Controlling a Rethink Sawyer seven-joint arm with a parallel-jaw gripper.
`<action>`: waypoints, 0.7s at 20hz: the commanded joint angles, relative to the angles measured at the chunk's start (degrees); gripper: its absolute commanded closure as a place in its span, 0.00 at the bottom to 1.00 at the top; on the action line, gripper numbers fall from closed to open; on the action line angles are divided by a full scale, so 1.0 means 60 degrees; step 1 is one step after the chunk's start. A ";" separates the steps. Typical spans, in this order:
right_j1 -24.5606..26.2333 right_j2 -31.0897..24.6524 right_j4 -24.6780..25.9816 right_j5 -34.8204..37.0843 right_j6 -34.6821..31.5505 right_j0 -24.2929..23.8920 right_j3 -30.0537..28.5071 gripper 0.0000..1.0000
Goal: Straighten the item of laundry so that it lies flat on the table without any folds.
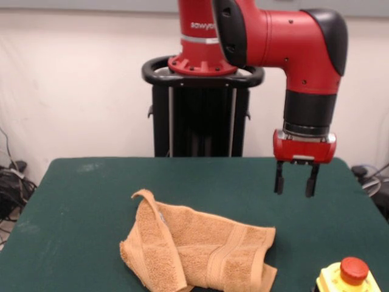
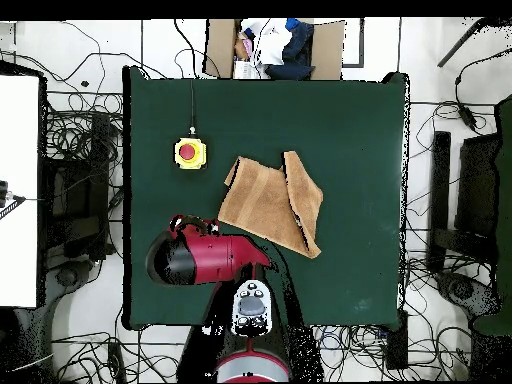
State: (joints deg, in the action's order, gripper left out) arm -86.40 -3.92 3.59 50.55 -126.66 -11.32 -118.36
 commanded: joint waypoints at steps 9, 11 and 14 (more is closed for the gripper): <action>-0.0578 0.0239 -0.0423 0.0158 0.7374 -0.2859 -0.2268 0.00; -0.0670 0.0282 -0.0298 0.0314 0.7112 -0.2743 -0.2251 0.00; -0.0566 0.0269 0.0079 0.0374 0.6515 -0.2547 -0.2183 0.00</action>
State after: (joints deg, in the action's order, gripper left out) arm -89.33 -1.53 2.59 47.38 -105.85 -27.61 -122.20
